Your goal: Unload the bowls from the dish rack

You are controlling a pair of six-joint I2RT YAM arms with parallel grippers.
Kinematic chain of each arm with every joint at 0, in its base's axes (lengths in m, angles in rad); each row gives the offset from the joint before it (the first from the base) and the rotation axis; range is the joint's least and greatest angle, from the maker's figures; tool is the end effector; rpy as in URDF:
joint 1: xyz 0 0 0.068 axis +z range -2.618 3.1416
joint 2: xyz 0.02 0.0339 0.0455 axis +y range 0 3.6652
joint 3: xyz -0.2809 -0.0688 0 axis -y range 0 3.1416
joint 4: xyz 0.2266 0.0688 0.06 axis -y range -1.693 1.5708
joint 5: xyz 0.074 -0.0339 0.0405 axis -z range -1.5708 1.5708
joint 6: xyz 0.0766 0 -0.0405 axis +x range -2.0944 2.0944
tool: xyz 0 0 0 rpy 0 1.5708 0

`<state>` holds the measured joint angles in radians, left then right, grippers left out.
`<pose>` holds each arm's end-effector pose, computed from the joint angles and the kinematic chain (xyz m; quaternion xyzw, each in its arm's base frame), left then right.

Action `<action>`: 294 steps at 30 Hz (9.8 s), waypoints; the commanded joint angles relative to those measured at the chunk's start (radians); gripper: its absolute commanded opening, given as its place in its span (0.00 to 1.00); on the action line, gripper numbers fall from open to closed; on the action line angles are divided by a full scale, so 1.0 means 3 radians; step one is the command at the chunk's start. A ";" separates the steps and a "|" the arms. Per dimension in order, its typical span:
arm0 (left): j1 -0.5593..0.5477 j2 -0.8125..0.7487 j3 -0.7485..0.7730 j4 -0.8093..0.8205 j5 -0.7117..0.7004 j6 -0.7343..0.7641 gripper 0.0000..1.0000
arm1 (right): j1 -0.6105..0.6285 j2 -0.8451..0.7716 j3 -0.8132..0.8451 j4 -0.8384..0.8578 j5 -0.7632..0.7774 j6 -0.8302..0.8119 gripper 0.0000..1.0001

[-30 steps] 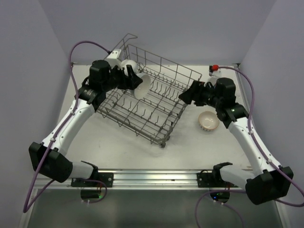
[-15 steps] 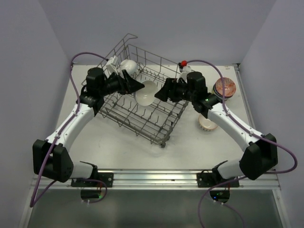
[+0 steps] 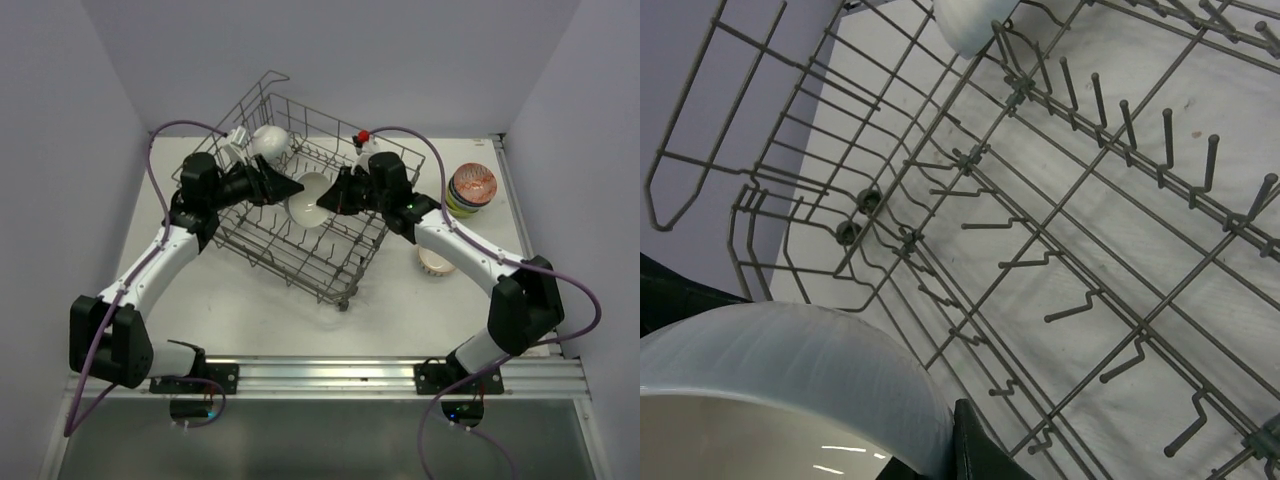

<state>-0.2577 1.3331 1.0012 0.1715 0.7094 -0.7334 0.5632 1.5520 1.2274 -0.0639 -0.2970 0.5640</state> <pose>0.2948 -0.1293 0.3483 0.0505 0.7470 -0.5217 0.4090 0.3135 0.2244 0.3232 -0.0821 0.8212 0.3983 0.4003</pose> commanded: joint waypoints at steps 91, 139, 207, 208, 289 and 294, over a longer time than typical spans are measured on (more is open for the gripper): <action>-0.0711 -0.1263 -0.0438 -0.0950 -0.3597 0.2030 1.00 | -0.2353 -0.0679 -0.1136 -0.1689 0.1000 -0.0612 0.55; -0.0752 -0.1217 -0.0443 -0.0950 -0.3520 0.2046 1.00 | -0.2358 -0.1032 -0.1228 -0.1996 0.1026 -0.0663 0.00; -0.0630 0.2658 0.3499 -0.1932 -0.3771 0.3181 0.75 | -0.2358 -0.1170 -0.1213 -0.1081 -0.0253 -0.0412 0.75; -0.0599 0.2689 0.3499 -0.1861 -0.3755 0.3221 0.82 | -0.2358 -0.1160 -0.1202 -0.1091 -0.0232 -0.0423 0.75; -0.0542 0.2705 0.3377 -0.0730 -0.4880 0.4214 0.03 | -0.2414 -0.1052 -0.1049 -0.1168 -0.0426 -0.0494 0.75; -0.0634 0.2434 0.3366 -0.1193 -0.4667 0.3731 0.02 | -0.2414 -0.1103 -0.1039 -0.1168 -0.0457 -0.0504 0.75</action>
<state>-0.4374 2.2024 1.9980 -0.1631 -0.6857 0.4679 -0.1535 1.2625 0.8711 -0.4328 -0.4118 0.4286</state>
